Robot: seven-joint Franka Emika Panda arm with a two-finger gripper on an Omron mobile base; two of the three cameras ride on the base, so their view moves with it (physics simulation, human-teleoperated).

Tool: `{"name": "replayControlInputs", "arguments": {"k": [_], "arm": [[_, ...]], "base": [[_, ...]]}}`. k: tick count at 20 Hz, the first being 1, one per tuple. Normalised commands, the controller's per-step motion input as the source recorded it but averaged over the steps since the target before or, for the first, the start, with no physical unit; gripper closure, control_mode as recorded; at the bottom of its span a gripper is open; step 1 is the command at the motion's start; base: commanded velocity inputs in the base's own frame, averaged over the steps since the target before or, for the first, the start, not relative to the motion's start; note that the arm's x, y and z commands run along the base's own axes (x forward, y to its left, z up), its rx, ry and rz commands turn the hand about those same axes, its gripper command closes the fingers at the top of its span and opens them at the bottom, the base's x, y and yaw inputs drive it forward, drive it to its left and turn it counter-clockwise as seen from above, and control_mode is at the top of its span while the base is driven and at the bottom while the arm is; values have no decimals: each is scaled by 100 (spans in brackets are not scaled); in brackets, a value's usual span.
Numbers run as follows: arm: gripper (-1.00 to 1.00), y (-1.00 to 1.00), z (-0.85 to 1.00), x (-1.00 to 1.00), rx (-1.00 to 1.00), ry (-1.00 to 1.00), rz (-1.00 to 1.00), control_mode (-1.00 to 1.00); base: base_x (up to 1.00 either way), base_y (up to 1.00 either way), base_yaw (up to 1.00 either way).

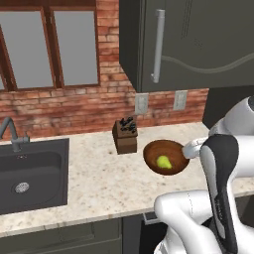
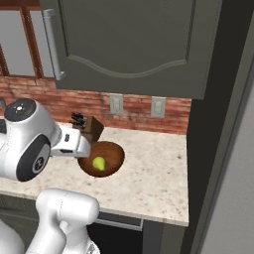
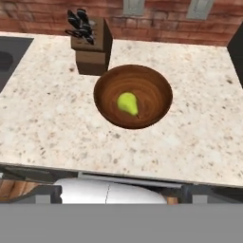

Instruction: Take the eggplant, tangerine, and pear from the freezer and place them in the bowl on the counter.

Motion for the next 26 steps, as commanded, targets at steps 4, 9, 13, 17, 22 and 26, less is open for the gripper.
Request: {"name": "replayControlInputs", "arguments": {"k": [4,9,13,17,22,26], "arm": [[-100,3,0,-39,3,-20,0,-100],[-100,2,2,-32,0,-19,0,-100],[-100,0,4,-21,0,-6,0,100],[-100,0,0,0,0,0,0,100],[-100,0,0,0,0,0,0,100],[-100,0,0,0,0,0,0,100]], "base": [[0,0,0],[0,0,0],[-71,0,0],[-100,0,0],[-100,-16,-6],[-82,-97,-11]]}}
